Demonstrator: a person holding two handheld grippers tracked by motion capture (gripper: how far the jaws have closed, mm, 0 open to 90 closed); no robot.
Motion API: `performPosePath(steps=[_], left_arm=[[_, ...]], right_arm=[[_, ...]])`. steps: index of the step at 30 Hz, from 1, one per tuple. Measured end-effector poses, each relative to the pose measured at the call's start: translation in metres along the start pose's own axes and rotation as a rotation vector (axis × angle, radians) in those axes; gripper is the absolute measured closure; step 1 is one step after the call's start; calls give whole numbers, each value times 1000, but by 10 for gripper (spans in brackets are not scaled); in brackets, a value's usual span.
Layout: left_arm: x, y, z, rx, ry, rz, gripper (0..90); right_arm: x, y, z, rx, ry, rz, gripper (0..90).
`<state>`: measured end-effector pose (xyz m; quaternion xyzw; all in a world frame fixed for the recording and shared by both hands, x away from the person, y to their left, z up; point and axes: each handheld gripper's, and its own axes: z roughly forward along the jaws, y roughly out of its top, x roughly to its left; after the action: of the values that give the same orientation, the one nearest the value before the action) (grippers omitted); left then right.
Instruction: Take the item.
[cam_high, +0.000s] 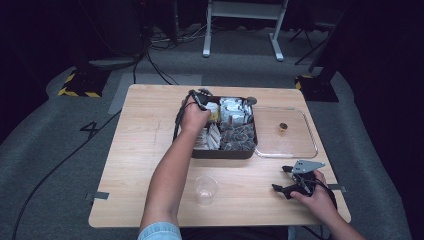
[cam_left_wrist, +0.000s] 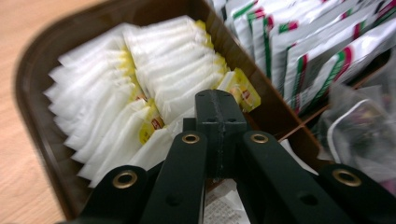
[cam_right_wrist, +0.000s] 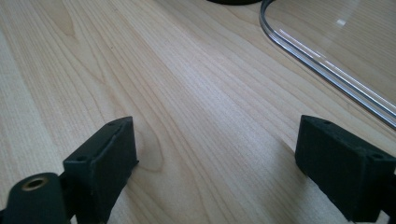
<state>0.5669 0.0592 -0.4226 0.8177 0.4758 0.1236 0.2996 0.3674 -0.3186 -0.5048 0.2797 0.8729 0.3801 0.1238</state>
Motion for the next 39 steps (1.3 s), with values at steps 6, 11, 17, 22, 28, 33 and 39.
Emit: performPosePath(steps=[6, 11, 17, 22, 28, 33, 39], left_arm=[[-1, 2, -17, -42, -7, 1, 900], [-1, 4, -32, -68, -22, 20, 900], [2, 5, -52, -96, -34, 35, 900], [1, 4, -73, -127, -54, 62, 900], [-1, 0, -102, -159, -82, 90, 900], [-6, -6, -121, -157, -101, 136, 900], [-16, -18, -146, -178, -146, 187, 900]], right_arm=[[0, 0, 0, 0, 0, 1, 128], [0, 0, 0, 0, 1, 1, 128], [0, 0, 0, 0, 0, 0, 128], [-1, 1, 1, 0, 6, -6, 128], [-1, 1, 1, 0, 11, -8, 127], [-1, 1, 1, 0, 10, -9, 128], [-1, 1, 1, 1, 10, -8, 128]])
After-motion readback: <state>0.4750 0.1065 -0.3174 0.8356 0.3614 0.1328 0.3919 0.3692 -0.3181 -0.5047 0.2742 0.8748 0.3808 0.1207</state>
